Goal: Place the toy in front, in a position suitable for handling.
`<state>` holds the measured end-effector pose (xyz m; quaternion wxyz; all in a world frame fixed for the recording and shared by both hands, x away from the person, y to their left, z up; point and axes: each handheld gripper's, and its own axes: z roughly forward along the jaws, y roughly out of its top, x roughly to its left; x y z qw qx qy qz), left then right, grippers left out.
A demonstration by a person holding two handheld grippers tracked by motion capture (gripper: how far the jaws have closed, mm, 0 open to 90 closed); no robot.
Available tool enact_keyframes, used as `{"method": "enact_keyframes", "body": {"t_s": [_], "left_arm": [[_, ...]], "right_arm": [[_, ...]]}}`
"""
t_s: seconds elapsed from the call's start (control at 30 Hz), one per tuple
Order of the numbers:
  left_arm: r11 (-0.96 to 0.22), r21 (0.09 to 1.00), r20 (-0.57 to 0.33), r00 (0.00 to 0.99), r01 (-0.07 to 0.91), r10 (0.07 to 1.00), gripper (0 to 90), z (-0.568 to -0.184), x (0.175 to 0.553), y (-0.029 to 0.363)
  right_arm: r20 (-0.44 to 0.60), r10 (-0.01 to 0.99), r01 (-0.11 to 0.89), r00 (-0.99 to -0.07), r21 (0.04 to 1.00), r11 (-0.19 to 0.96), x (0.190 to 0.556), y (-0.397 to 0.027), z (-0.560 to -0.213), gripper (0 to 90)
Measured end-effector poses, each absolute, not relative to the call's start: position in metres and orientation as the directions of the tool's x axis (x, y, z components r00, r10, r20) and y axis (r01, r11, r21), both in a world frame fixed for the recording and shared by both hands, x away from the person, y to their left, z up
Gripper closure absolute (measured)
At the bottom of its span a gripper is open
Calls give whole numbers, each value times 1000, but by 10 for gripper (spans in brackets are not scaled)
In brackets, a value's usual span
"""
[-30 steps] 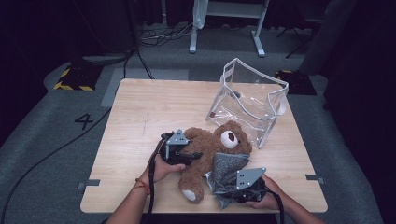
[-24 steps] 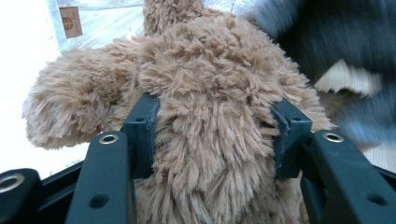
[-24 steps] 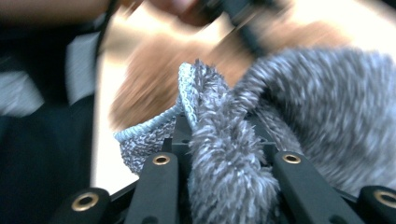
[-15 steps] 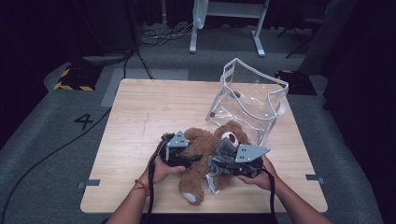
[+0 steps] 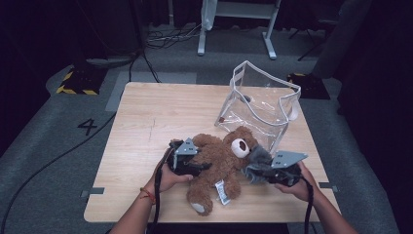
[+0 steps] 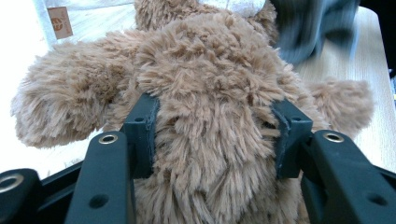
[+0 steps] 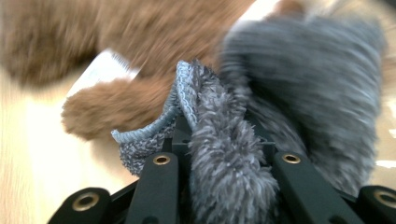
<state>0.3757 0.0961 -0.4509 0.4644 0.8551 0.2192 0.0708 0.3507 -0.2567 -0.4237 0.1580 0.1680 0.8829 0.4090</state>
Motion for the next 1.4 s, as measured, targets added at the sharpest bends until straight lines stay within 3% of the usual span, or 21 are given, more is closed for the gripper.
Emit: {"method": "enact_keyframes", "body": {"t_s": [0.17, 0.33, 0.63, 0.83, 0.97, 1.13, 1.4], "left_arm": [[-466, 827, -95, 894, 315, 437, 465, -452, 376, 96], [-457, 830, -107, 896, 319, 430, 459, -453, 377, 97], [-466, 833, -83, 899, 300, 429, 457, -453, 373, 96], [-506, 820, -61, 919, 268, 389, 489, -449, 371, 98], [-503, 821, -76, 925, 270, 372, 491, -448, 373, 105], [-429, 837, -155, 898, 341, 412, 379, -450, 379, 117], [-389, 833, -170, 851, 393, 496, 228, -447, 380, 123]], "right_arm": [[-159, 494, 113, -855, 872, 476, 367, -258, -386, 723], [-181, 495, 78, -850, 886, 457, 401, -220, -368, 720], [-134, 500, 189, -855, 818, 543, 448, -188, -393, 716], [-214, 512, 183, -832, 766, 617, 441, -196, -396, 717], [-171, 531, 213, -830, 782, 586, 435, -210, -401, 719], [-111, 553, 260, -826, 795, 548, 424, -229, -412, 724], [-78, 561, 301, -824, 779, 551, 401, -251, -422, 726]]}}
